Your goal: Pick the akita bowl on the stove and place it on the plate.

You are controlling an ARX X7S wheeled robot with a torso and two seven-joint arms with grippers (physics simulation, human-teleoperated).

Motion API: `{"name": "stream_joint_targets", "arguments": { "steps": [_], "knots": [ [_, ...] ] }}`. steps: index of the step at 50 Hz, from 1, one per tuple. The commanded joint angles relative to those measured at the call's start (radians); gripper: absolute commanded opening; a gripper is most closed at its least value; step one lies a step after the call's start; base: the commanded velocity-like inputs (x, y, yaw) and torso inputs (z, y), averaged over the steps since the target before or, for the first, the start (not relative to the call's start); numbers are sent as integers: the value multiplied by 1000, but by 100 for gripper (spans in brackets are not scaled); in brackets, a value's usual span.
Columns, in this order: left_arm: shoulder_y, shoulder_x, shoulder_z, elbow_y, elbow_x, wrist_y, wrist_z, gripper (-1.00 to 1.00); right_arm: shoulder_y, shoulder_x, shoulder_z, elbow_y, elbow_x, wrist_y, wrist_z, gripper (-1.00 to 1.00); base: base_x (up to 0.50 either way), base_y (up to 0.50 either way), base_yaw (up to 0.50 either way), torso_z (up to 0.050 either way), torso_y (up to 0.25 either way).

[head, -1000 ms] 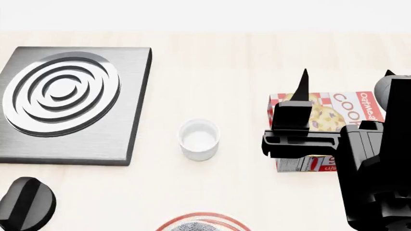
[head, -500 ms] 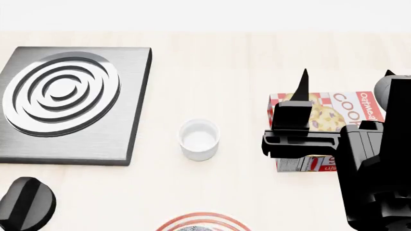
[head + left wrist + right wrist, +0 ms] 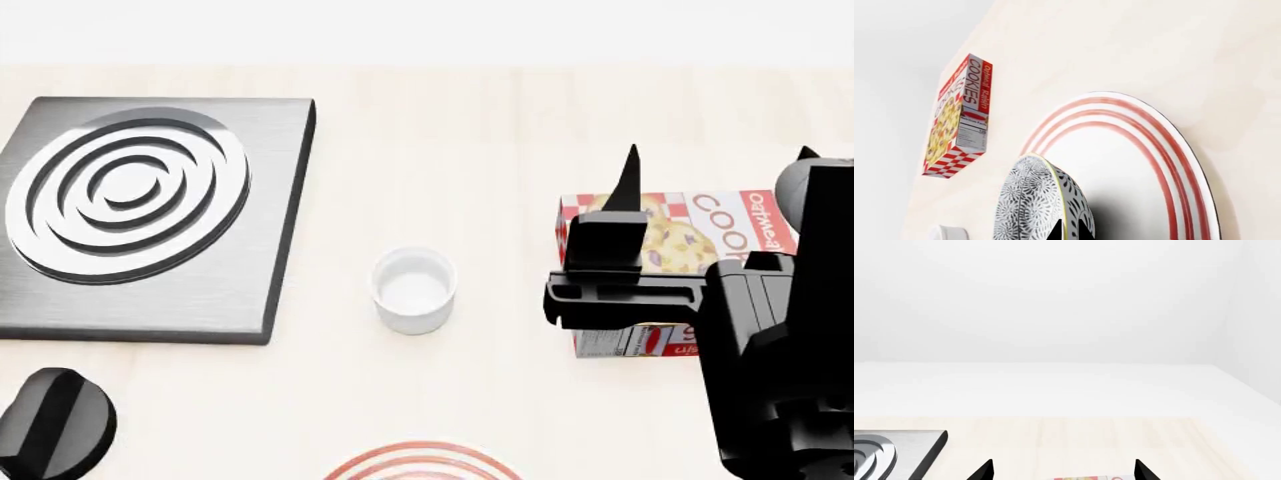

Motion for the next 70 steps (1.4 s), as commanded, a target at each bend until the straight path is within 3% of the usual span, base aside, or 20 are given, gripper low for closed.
{"name": "stream_joint_targets", "arguments": {
  "steps": [1, 23, 24, 43, 70],
  "knots": [
    [4, 5, -2, 4, 23, -2, -11, -100, -4, 2, -2, 1, -6, -6, -5, 100, 0, 0, 0, 0, 0],
    [21, 12, 26, -9, 54, -18, -14, -100, 15, 8, -4, -5, 31, 4, 27, 100, 0, 0, 0, 0, 0],
    [22, 15, 28, 5, 60, -44, -12, 100, 15, 9, -4, -5, 32, 4, 27, 100, 0, 0, 0, 0, 0],
    [35, 1, 23, 117, 76, -103, -13, 100, 15, 12, -8, -4, 34, -1, 28, 100, 0, 0, 0, 0, 0],
    [25, 16, -189, 274, -53, -179, -45, 100, 13, 16, -16, -2, 30, -8, 29, 100, 0, 0, 0, 0, 0]
  ]
}}
